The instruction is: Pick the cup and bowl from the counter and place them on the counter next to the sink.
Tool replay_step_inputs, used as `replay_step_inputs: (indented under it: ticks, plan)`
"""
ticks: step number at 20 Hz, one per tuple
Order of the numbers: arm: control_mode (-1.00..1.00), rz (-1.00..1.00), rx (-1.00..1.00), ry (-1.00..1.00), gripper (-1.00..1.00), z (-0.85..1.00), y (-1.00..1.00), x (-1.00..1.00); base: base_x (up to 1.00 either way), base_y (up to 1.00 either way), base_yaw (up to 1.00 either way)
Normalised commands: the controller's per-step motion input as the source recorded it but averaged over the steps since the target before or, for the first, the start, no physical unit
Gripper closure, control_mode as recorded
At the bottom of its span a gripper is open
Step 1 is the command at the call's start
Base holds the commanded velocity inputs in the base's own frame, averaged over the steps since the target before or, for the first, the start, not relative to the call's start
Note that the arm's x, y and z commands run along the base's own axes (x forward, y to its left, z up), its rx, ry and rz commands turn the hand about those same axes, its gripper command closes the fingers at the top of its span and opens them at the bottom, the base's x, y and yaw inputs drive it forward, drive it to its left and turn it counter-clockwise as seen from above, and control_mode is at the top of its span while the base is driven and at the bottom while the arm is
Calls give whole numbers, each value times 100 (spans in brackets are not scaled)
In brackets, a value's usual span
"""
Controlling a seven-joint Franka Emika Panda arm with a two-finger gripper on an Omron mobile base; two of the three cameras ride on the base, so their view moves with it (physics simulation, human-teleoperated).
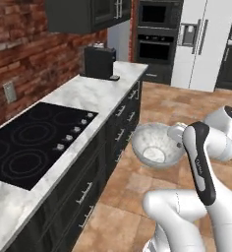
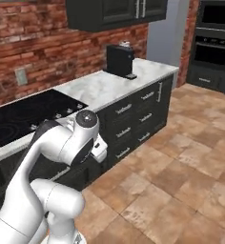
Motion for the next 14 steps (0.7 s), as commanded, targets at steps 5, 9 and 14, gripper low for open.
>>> replay_step_inputs:
  ticks: [5, 9, 14]
  plan:
    - [100, 0, 0, 0, 100, 0, 0, 0, 0, -29, -83]
    - [100, 0, 0, 0, 100, 0, 0, 0, -1, -19, -76]
    - [100, 0, 0, 0, 100, 0, 0, 0, 88, 31, -36]
